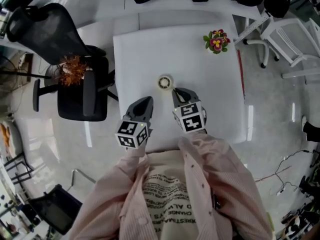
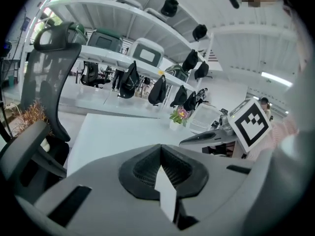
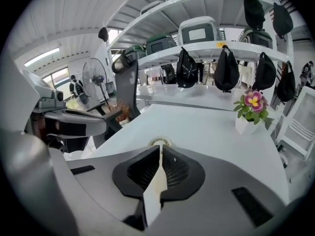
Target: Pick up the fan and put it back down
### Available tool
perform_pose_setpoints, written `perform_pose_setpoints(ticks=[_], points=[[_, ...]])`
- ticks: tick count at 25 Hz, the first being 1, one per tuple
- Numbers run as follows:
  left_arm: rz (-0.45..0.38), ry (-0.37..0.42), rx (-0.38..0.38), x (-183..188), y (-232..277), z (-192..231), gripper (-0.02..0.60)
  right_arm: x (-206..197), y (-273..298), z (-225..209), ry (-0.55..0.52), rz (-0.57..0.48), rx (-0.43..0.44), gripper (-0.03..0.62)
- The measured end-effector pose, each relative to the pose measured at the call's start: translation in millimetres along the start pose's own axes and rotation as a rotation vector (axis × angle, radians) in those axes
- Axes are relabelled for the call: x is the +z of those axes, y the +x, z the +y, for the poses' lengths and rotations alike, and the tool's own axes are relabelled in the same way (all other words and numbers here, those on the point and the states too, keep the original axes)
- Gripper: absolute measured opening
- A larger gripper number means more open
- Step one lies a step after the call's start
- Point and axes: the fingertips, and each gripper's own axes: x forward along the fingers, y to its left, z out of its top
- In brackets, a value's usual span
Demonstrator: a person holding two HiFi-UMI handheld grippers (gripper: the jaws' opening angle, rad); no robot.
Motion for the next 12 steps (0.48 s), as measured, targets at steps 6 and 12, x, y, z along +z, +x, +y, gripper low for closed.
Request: perform_pose_setpoints(ticks=[6,12], points=[[-0.065,0.05,-0.041,26,-25,-17,0.002,18,-37,-2,0.021,-0.082,-0.032,0.005],[-0.14,0.086,-0.061,51,-50,-23,0.002,43,-78,-3,0.042,-0.172,-0.048,0.0]])
